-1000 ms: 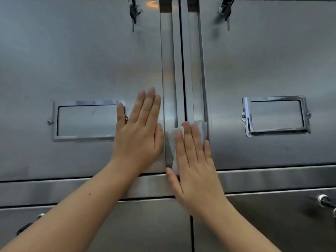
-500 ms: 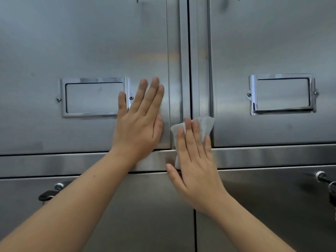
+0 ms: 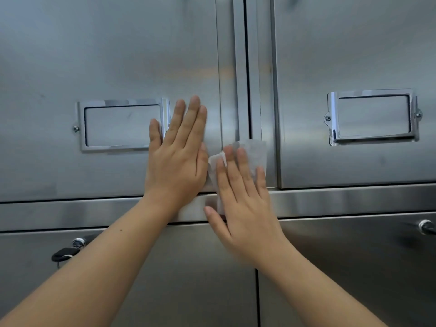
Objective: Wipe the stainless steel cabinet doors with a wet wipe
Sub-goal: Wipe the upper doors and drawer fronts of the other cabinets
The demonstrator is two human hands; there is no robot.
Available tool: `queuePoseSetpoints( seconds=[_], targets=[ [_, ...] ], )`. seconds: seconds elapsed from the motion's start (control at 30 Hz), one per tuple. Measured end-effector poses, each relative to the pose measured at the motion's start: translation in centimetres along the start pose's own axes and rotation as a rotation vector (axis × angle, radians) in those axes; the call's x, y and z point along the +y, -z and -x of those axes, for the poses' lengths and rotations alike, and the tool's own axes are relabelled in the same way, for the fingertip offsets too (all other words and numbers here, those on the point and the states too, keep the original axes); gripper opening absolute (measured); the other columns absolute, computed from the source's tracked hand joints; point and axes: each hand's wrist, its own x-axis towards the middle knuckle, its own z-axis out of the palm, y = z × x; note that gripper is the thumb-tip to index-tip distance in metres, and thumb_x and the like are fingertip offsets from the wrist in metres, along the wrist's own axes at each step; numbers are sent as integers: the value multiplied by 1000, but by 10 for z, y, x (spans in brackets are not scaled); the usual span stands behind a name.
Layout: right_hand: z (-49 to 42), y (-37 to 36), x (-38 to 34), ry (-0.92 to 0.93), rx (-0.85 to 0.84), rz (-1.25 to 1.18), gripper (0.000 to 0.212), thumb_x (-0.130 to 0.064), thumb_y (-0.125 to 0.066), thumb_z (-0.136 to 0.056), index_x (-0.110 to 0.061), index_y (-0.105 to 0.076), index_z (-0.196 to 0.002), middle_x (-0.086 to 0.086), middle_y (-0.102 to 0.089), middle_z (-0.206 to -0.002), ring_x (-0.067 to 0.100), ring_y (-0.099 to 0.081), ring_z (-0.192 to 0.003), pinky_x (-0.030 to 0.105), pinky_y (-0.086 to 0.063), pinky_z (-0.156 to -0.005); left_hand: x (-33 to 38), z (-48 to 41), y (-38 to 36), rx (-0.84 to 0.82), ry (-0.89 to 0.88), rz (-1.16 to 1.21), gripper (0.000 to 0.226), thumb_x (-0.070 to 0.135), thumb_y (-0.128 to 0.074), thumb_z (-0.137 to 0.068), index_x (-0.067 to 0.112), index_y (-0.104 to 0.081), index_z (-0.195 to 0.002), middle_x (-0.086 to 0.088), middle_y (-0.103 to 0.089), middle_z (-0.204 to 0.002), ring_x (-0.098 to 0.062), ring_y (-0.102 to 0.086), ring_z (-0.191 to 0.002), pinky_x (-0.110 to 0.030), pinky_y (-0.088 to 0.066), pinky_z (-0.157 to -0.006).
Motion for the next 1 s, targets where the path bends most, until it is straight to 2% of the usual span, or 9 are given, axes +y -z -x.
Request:
queuePoseSetpoints(
  seconds=[0.07,0.37,0.5,0.7,1.0],
  targets=[
    [1,-2,0,2,-24,83,69,-46,-31,-92,-3,-20,-144,22,-17,-151,34,-13,-141,49,-7,-113,-1,0,-1,-4,-2,-5,53,21,-25,-94,6,-28,-145,-9,-25,-152,-24,-20,-141,-44,0,-112],
    [1,-1,-6,-16,-74,181,78,-56,-28,-89,-1,-21,-144,23,-17,-151,37,-16,-140,54,-16,-112,-3,0,-2,-4,-9,-4,53,22,-25,-94,6,-29,-144,-9,-26,-151,-24,-22,-140,-46,-3,-111],
    [-13,2,-3,-22,-88,195,79,-56,-25,-89,-2,-19,-145,20,-14,-152,34,-12,-141,52,-15,-113,-2,0,0,-4,0,25,53,25,-22,-94,7,-30,-144,-6,-24,-151,-22,-22,-140,-47,-5,-111],
    [15,-5,-8,15,-80,203,79,-56,-32,-87,-1,-27,-143,22,-23,-150,34,-20,-140,49,-21,-111,-2,1,1,-27,-11,27,55,26,-19,-93,6,-28,-144,-8,-22,-152,-23,-20,-141,-45,-3,-112],
    [-1,-5,-9,-34,-50,223,78,-57,-33,-86,-5,-28,-145,22,-25,-150,34,-23,-139,56,-22,-110,-2,0,1,-39,-12,11,56,25,-20,-92,6,-28,-144,-8,-23,-152,-24,-21,-140,-47,-6,-110]
  ],
)
